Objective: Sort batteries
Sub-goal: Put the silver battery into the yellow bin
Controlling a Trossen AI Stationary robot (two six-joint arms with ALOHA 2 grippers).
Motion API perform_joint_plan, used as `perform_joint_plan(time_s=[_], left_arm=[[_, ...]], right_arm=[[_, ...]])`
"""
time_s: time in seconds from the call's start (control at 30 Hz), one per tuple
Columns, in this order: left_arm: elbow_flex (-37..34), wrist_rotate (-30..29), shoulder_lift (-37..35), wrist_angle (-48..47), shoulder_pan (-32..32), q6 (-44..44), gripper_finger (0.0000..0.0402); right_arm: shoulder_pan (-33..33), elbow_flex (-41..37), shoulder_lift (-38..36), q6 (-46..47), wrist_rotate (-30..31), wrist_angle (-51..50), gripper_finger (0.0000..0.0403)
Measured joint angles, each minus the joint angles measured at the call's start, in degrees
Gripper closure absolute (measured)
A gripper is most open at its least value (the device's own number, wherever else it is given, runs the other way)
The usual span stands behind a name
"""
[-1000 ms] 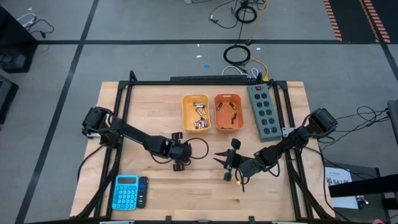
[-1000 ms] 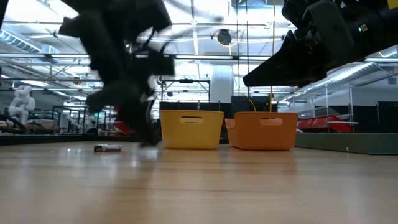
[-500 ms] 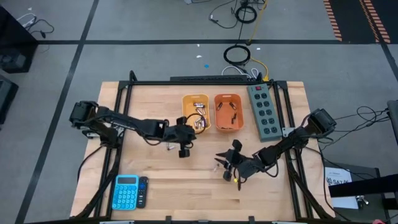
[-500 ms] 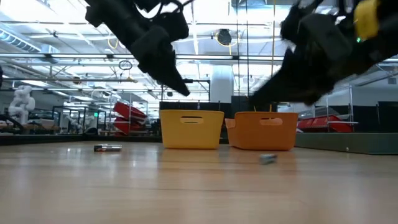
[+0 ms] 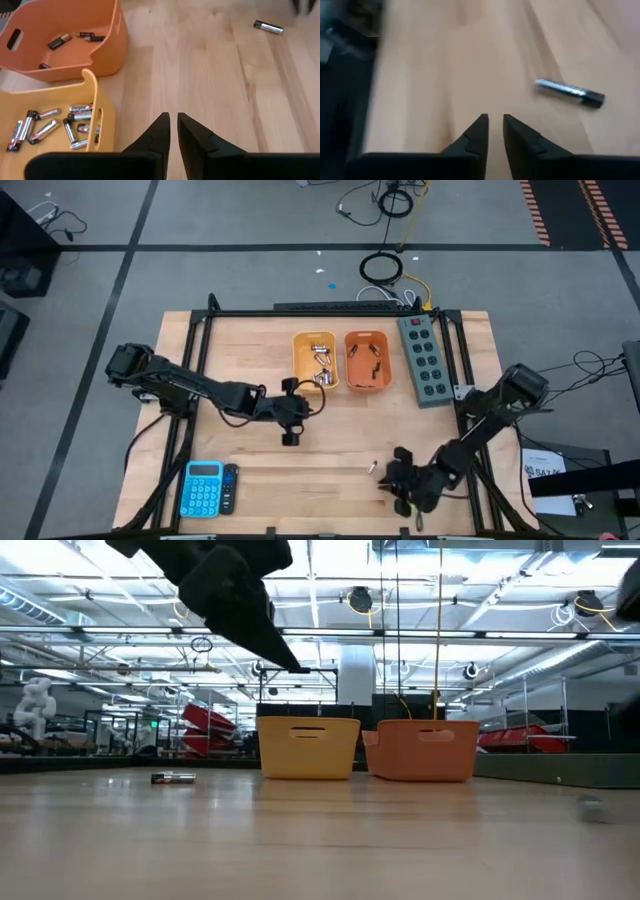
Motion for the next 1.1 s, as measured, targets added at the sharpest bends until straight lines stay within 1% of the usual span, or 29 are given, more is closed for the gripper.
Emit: perform_joint_plan(time_s=[0.03,0.13,0.3,0.37,0.43,0.57,0.63,0.73,0.77,0.83,0.9,0.97,1.03,1.1], left_arm=[[0.0,-0.01,0.0,0.55,0.0,-0.22,0.0355],[0.03,-0.02,0.0,1.14,0.0,-0.42,0.0354],[0.03,0.07,0.0,-0.16,-0.26,-0.49,0.0354],[0.03,2.22,0.0,-0.15,-0.26,-0.51,0.0354],[0.03,3.52,0.0,-0.15,-0.32,-0.46,0.0354],[0.03,3.78,0.0,-0.1,-0.39,-0.47,0.0354],[0.03,3.93,0.0,-0.09,-0.39,-0.46,0.0354],[0.03,3.93,0.0,-0.07,-0.39,-0.05,0.0354],[0.03,3.93,0.0,-0.07,-0.37,0.32,0.0354],[0.03,3.93,0.0,-0.12,-0.39,1.43,0.0354],[0.03,3.93,0.0,-0.51,-0.39,2.36,0.0354],[0.03,3.91,0.0,-1.3,-0.39,2.57,0.0354],[0.03,3.91,0.0,-2.2,-0.39,2.55,0.0354],[0.03,3.91,0.0,-2.97,-0.39,2.55,0.0354]], right_arm=[[0.14,0.02,0.99,2.27,-1.05,-0.85,0.0362],[0.67,-0.27,3.02,5.4,-0.49,-0.76,0.0375],[0.36,-0.22,4.07,7.16,-1.27,-1.74,0.0382],[0.36,-0.27,3.83,7.02,-0.72,-2.37,0.0382],[0.11,-0.27,3.27,5.75,-0.21,-3.28,0.0383],[-0.85,-0.4,1.09,0.71,0.2,-4.27,0.0383],[-1.4,0.01,-0.09,-3.18,0.56,-5.35,0.0383],[-1.48,2.78,-2.32,-10.57,3.4,-5.75,0.0383],[-1.48,4.12,-3.11,-12.05,4.84,-6.89,0.0383],[-1.43,6.41,-3.65,-12.71,6.52,-13.47,0.0383],[-1.41,7.7,-3.3,-12.14,5.91,-19.89,0.0379],[-1.41,8.15,-3.43,-9.03,4.55,-22.79,0.0367],[-1.46,8.3,-3.5,-4.42,3.01,-25.82,0.0346],[-1.16,8.13,-3.26,-1.17,2.82,-27.4,0.0319]])
